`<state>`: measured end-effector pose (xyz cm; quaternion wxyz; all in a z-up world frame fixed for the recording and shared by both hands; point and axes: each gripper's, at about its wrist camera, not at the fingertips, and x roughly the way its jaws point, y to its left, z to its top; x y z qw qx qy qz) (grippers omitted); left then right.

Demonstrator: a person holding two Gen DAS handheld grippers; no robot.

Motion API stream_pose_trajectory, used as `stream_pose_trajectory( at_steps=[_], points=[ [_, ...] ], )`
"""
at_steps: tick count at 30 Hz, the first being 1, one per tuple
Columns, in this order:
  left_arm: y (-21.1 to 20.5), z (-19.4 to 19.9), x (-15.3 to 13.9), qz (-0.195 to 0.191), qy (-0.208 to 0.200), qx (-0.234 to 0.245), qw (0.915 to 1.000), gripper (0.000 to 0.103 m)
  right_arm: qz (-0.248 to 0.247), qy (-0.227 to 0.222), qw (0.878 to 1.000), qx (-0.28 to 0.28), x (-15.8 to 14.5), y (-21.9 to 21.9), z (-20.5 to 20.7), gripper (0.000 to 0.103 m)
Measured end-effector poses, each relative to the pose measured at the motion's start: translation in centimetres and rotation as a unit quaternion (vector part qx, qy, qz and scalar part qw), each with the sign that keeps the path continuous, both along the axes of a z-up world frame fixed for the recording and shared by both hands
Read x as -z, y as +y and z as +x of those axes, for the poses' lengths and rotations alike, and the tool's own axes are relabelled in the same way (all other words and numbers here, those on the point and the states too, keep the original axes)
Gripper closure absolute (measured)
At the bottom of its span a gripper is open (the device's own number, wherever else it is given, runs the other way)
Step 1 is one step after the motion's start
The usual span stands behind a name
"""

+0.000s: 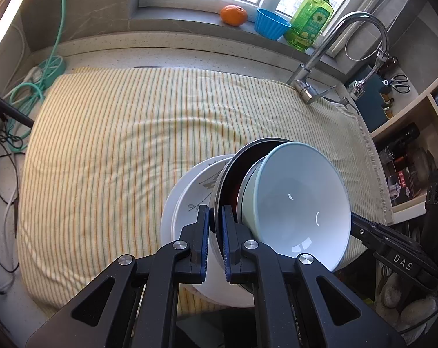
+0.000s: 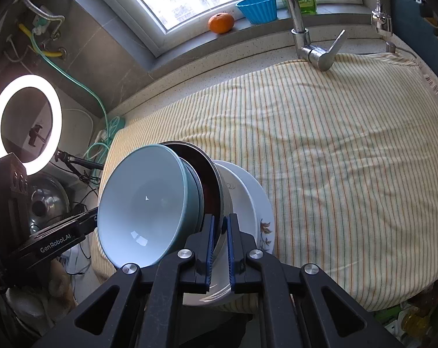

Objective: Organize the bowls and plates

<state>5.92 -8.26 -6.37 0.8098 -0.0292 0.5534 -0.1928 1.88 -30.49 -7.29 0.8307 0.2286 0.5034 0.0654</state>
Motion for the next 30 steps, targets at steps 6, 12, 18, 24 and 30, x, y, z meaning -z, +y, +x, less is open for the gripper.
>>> stream_pose_trajectory(
  at_steps=[6, 12, 18, 24, 30],
  points=[
    [0.4, 0.0, 0.5, 0.001, 0.006, -0.001, 1.0000, 0.096, 0.002, 0.008, 1.000, 0.000, 0.6, 0.4, -0.2, 0.095],
    [0.5, -0.1, 0.8, 0.003, 0.010, -0.001, 0.9999, 0.096, 0.002, 0.015, 1.000, -0.001, 0.9, 0.6, -0.2, 0.095],
    [0.8, -0.1, 1.2, 0.008, 0.011, -0.004, 0.9999, 0.096, 0.003, 0.013, 1.000, -0.003, 1.0, 0.9, -0.3, 0.095],
    [0.6, 0.0, 1.7, 0.007, 0.014, -0.003, 0.9999, 0.098, -0.004, 0.008, 1.000, -0.002, 0.8, 0.9, -0.6, 0.095],
    [0.4, -0.2, 1.6, 0.007, 0.010, 0.001, 0.9999, 0.098, -0.007, 0.008, 1.000, -0.001, 0.7, 0.9, -0.7, 0.095]
  ],
)
